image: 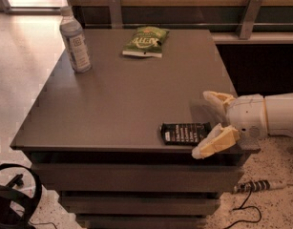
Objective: Move rxbar chocolate near green jalapeno chip bag
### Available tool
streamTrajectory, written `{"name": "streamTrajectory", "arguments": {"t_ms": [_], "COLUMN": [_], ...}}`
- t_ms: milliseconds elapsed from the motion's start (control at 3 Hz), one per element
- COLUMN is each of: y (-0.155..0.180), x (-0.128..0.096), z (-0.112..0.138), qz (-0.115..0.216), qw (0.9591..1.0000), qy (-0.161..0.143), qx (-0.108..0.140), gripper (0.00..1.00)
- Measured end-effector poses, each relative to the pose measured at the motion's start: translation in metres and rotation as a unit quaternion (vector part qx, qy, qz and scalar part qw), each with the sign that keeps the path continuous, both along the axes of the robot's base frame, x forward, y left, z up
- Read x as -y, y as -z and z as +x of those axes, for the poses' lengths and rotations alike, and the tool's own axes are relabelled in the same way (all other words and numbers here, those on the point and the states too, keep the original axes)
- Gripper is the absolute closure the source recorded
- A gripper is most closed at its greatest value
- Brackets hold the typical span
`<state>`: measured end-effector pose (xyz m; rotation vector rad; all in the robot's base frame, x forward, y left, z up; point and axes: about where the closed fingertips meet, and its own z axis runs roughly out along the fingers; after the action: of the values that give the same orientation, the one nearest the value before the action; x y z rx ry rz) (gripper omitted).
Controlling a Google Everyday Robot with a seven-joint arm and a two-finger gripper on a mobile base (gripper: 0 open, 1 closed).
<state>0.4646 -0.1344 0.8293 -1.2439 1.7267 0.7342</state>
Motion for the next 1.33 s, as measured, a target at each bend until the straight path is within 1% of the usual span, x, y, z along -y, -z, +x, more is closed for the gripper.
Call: {"name": "streamTrajectory", "arguments": {"t_ms": [333,667,1000,1333], "y": [0.006,0.012,0.017,0.019], "x": [-0.008,-0.013,-0.019,-0.027], "z": [0.003,0.004,0.006,0.008], "qz": [-0.004,-0.021,-0.029,-0.031], "qw": [1.0000,0.9996,0.9991,0.9985], "qy": [0.005,0.008,0.015,0.023], "qx": [0.006,0.017,0.026,0.039], "gripper": [0.00,0.00,0.18,0.39]}}
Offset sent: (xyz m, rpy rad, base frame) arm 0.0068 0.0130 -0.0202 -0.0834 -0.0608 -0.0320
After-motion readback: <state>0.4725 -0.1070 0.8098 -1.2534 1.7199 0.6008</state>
